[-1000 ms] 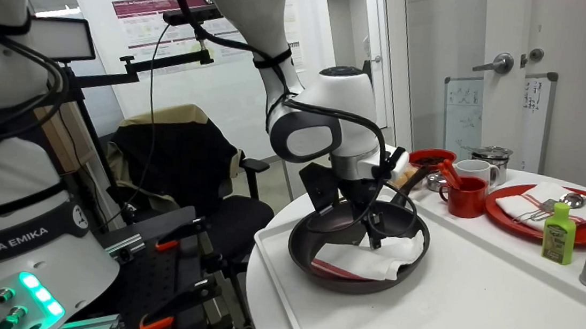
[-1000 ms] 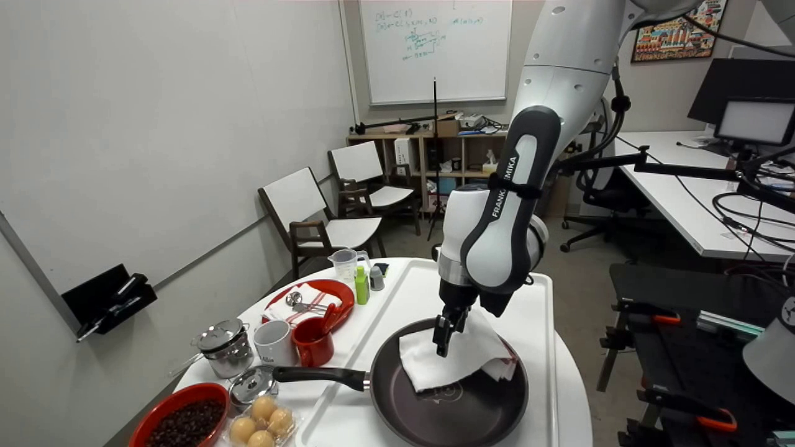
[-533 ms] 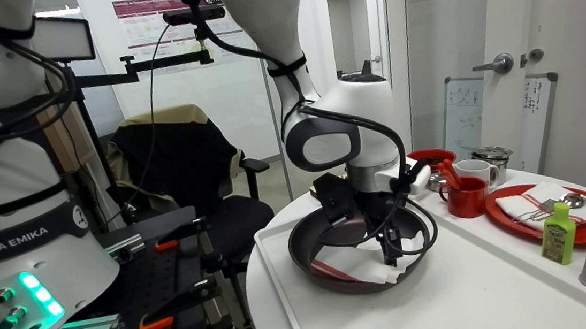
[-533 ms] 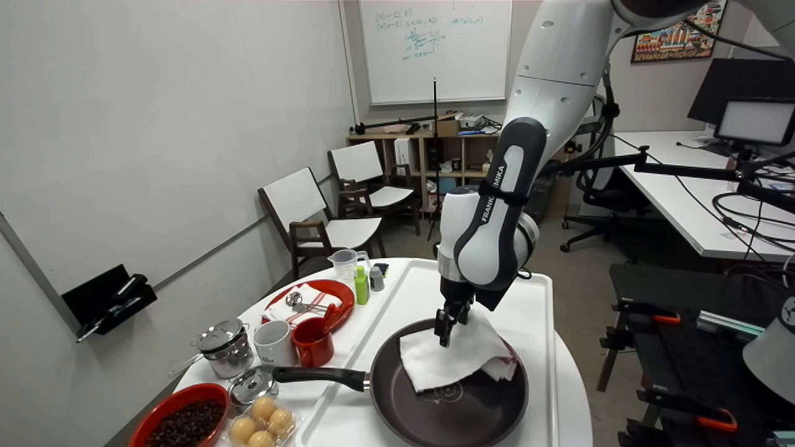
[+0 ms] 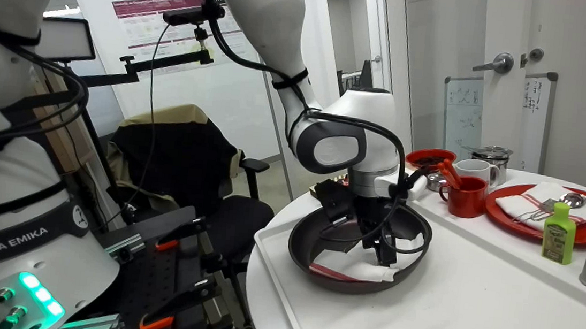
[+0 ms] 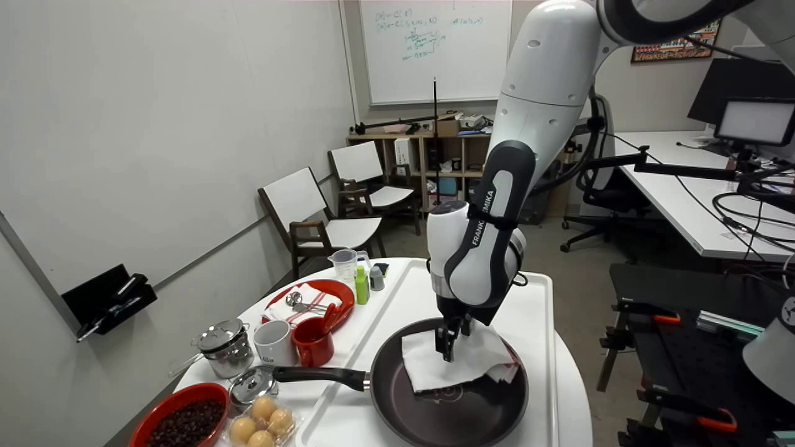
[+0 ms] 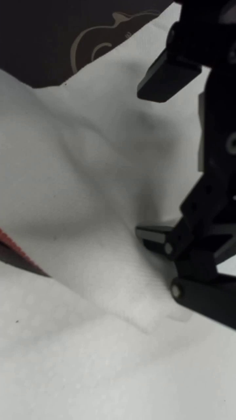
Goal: Use the tissue to wipe the pan
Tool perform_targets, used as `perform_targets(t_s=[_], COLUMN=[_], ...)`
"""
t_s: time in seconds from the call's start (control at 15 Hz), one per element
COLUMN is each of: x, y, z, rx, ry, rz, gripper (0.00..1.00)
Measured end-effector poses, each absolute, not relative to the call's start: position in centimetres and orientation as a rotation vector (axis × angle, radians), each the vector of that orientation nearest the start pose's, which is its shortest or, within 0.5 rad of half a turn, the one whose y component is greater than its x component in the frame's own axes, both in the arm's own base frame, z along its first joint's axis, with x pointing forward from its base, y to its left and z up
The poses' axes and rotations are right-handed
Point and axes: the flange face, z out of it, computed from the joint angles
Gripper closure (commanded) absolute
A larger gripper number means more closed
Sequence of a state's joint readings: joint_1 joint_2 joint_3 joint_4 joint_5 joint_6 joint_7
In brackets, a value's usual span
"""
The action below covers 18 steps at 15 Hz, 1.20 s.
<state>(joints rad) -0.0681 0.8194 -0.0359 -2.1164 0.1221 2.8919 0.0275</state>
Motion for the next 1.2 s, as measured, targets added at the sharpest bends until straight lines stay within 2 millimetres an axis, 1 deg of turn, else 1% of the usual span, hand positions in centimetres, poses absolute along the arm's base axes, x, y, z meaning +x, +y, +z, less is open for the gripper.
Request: perform_targets(t_s=[0.13,0.27,0.47,0.67,0.73,0.8,1.0,1.2], x=[52.8,53.0,53.3,53.8,53.9,54.1,54.7,54.9], y=[-6.5,-6.7,-7.1,-7.2,-7.1,-6.8,-4.7,-1.4], z=[1.5,1.1,1.0,1.2,1.3,1.4,1.6,1.6], rx=[-3.125,-3.13,-3.133,-3.132,-3.131,-3.13,-3.117,-3.091], ry=[0.377,0.383,0.391,0.392,0.389,0.376,0.301,0.187], rz=[0.085,0.097,0.102,0.089,0.084,0.074,0.031,-0.014], gripper=[0.51,0.64,0.88,0.95,0.95,0.92,0.92,0.92])
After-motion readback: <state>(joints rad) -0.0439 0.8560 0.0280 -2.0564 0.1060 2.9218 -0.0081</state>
